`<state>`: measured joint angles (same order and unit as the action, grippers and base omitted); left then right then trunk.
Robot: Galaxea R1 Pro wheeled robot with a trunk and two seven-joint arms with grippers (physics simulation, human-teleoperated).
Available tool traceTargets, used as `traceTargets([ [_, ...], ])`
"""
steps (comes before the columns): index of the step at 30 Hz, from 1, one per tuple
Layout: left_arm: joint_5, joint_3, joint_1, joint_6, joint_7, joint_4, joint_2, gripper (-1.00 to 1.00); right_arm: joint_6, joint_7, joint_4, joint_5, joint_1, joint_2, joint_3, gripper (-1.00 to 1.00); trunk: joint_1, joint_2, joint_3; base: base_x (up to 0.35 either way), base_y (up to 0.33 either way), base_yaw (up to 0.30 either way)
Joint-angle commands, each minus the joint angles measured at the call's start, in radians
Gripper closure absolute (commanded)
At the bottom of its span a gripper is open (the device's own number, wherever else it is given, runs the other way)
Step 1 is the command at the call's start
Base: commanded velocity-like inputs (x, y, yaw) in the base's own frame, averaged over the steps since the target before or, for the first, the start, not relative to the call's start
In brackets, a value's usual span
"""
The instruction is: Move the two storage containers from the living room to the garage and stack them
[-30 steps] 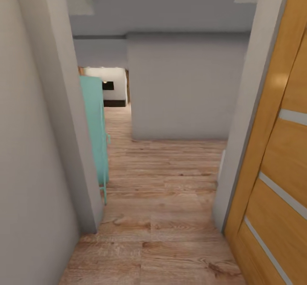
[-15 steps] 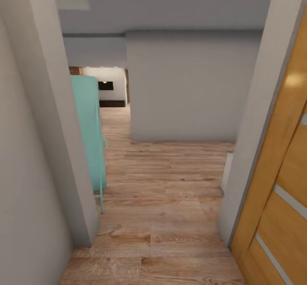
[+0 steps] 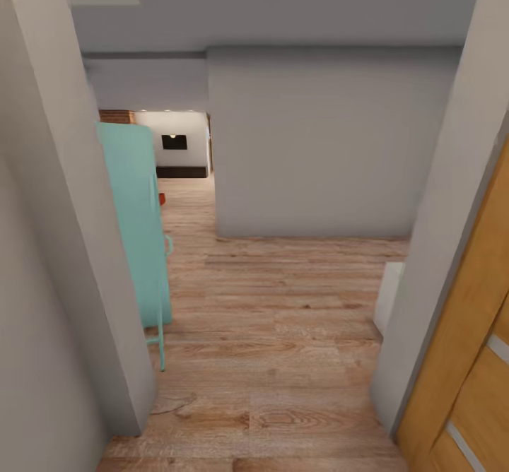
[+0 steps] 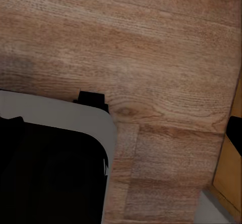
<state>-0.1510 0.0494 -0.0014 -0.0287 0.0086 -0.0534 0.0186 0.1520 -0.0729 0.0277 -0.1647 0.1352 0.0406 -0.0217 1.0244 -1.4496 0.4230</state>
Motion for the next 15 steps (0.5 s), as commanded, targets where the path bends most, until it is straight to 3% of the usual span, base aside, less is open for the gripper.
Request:
traceTargets([
  [1, -0.004, 0.004, 0.0, -0.002, 0.001, 0.0, 0.0, -1.0, 0.004, -0.005, 0.003, -0.009, 0.001, 0.0, -0.002, -1.0, 0.001, 0.0, 0.001, 0.323, 0.0, 0.0],
  [15, -0.003, 0.004, 0.0, -0.002, 0.001, 0.0, 0.0, -1.0, 0.004, -0.005, 0.003, -0.009, 0.001, 0.0, -0.001, -1.0, 0.001, 0.0, 0.001, 0.323, 0.0, 0.0],
])
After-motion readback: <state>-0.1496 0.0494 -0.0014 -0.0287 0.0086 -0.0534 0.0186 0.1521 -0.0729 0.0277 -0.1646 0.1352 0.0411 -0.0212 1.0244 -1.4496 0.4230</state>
